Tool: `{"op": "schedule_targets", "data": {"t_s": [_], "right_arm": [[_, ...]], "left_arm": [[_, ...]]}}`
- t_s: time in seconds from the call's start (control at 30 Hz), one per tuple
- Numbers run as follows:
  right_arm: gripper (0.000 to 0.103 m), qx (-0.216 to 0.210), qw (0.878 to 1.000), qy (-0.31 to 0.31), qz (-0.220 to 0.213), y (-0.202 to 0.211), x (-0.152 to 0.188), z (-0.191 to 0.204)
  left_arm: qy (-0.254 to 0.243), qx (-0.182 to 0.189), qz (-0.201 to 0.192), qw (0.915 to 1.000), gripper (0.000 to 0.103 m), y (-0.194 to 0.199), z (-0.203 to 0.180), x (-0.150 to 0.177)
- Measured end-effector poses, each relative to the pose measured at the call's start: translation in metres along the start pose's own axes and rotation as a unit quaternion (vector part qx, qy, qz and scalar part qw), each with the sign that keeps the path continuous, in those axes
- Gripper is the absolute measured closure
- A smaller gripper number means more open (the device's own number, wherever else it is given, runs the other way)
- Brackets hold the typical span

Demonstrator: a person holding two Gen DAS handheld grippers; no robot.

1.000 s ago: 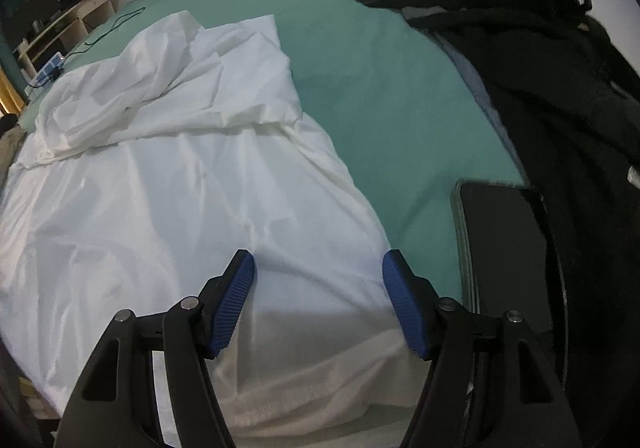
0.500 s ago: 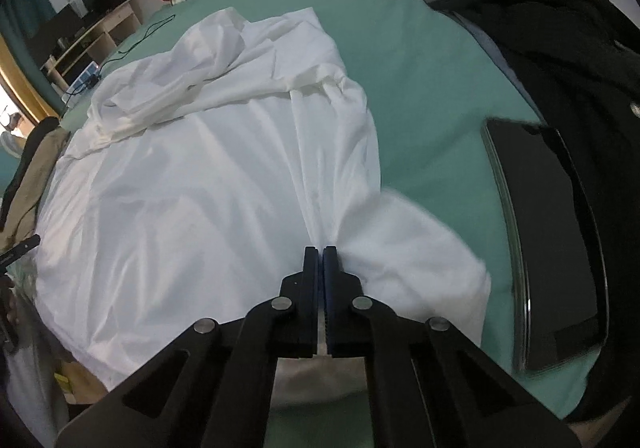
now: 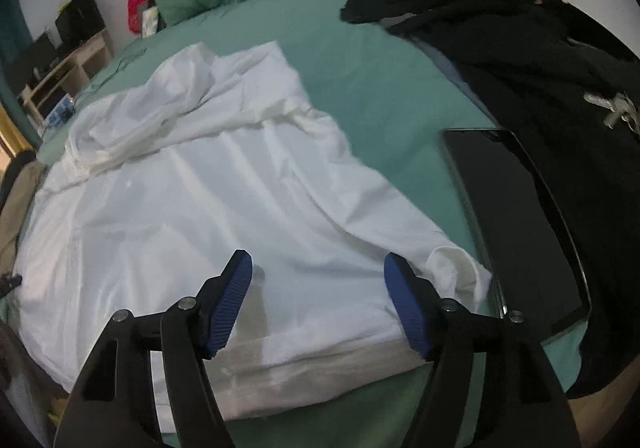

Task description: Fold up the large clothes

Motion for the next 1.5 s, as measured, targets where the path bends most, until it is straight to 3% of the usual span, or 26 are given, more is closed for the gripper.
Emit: {"op": "schedule_targets", "data": {"t_s": [0.07, 0.17, 0.27, 0.37, 0.47, 0.57, 0.6, 0.63, 0.7, 0.73, 0.77, 0.8, 0.87, 1.07, 1.2, 1.5], "right_arm": [[0.034, -0.007, 1.000, 0.001, -0.017, 0.008, -0.007, -0.002], [0.034, 0.027, 0.998, 0.039, -0.036, 0.012, -0.013, -0.003], [0.034, 0.003, 0.999, 0.052, 0.013, -0.008, -0.015, -0.005], [0.034, 0.025, 0.997, 0.075, 0.008, -0.012, -0.018, -0.007], [0.033, 0.023, 0.995, 0.085, 0.054, -0.027, -0.017, -0.016], [0.033, 0.015, 0.993, 0.102, 0.061, -0.027, -0.014, -0.015], [0.035, 0.010, 0.993, 0.101, 0.066, -0.025, -0.011, -0.015], [0.044, -0.003, 0.993, 0.094, 0.069, -0.023, -0.009, -0.016], [0.066, -0.035, 0.994, 0.070, 0.076, -0.018, -0.004, -0.019], [0.090, -0.055, 0.994, 0.055, 0.081, -0.017, -0.002, -0.019], [0.098, -0.083, 0.992, 0.035, 0.088, -0.017, 0.001, -0.020], [0.098, -0.095, 0.991, 0.022, 0.092, -0.018, 0.004, -0.019], [0.099, -0.099, 0.991, 0.021, 0.085, -0.015, 0.006, -0.015], [0.100, -0.152, 0.987, -0.030, 0.049, 0.013, 0.008, -0.015], [0.100, -0.162, 0.985, -0.050, 0.022, 0.036, 0.007, -0.017], [0.100, -0.129, 0.990, -0.049, -0.021, 0.086, -0.002, -0.031]], "left_arm": [[0.011, 0.011, 0.003, 0.9999, 0.032, 0.000, 0.001, 0.000], [0.010, 0.012, 0.004, 0.9999, 0.032, -0.001, -0.001, 0.002], [0.005, 0.011, 0.003, 0.9999, 0.032, -0.002, -0.003, 0.004], [0.002, 0.008, 0.001, 1.0000, 0.032, -0.002, -0.004, 0.005], [-0.013, -0.009, -0.002, 0.9999, 0.031, 0.000, -0.006, 0.008], [-0.011, -0.013, -0.001, 0.9998, 0.031, -0.001, -0.008, 0.008], [-0.008, -0.011, -0.001, 0.9999, 0.031, -0.001, -0.008, 0.007], [-0.007, -0.009, -0.002, 0.9999, 0.032, -0.001, -0.007, 0.008], [-0.009, 0.007, -0.005, 0.9999, 0.047, 0.001, -0.008, 0.008], [-0.013, 0.013, -0.006, 0.9998, 0.057, 0.003, -0.009, 0.010], [-0.020, 0.027, -0.009, 0.9994, 0.087, 0.006, -0.012, 0.010], [-0.027, 0.042, -0.005, 0.9987, 0.100, 0.008, -0.015, 0.011], [-0.031, 0.050, -0.004, 0.9983, 0.100, 0.011, -0.016, 0.012], [0.037, 0.098, -0.024, 0.9942, 0.101, 0.037, 0.010, 0.006], [0.034, 0.108, -0.041, 0.9927, 0.101, 0.058, 0.013, 0.005], [0.018, 0.126, -0.082, 0.9884, 0.101, 0.104, 0.014, -0.013]]}}
Point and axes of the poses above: each gripper's, at about its wrist camera, not at the fingertips, and y roughly against the way its jaws point, z to its left, x to its underside, the point moved 2 cm from there along -y, roughly the way its jaws point, and after that the axes turned 1 degree about z, right-handed, at the moved point
